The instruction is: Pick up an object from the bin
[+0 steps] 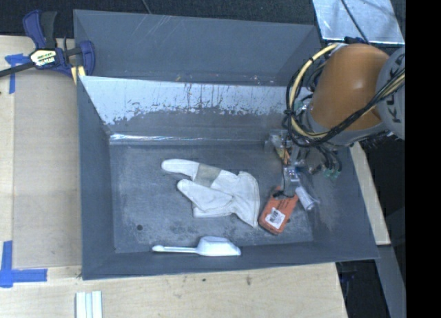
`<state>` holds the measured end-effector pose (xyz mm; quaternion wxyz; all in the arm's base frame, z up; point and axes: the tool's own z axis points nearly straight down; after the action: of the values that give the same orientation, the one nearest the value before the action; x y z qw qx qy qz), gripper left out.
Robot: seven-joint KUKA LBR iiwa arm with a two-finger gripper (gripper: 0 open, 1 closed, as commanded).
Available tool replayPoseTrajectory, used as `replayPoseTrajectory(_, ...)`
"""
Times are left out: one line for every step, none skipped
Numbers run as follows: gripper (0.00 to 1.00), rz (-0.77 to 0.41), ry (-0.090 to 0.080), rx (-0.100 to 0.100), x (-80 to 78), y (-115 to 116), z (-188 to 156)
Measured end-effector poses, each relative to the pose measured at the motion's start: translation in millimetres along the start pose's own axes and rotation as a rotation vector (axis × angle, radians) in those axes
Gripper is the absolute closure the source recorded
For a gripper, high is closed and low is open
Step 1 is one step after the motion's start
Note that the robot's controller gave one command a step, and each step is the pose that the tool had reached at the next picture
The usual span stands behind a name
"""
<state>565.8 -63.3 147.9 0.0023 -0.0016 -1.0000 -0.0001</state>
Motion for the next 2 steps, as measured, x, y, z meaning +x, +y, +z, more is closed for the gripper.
replayPoseTrajectory(0.0, -0.002, -0.008, 0.001, -1.8, 0.1, -4.7)
replayPoseTrajectory(0.0, 0.081, -0.009, 0.003, -8.0, 20.2, 4.5)
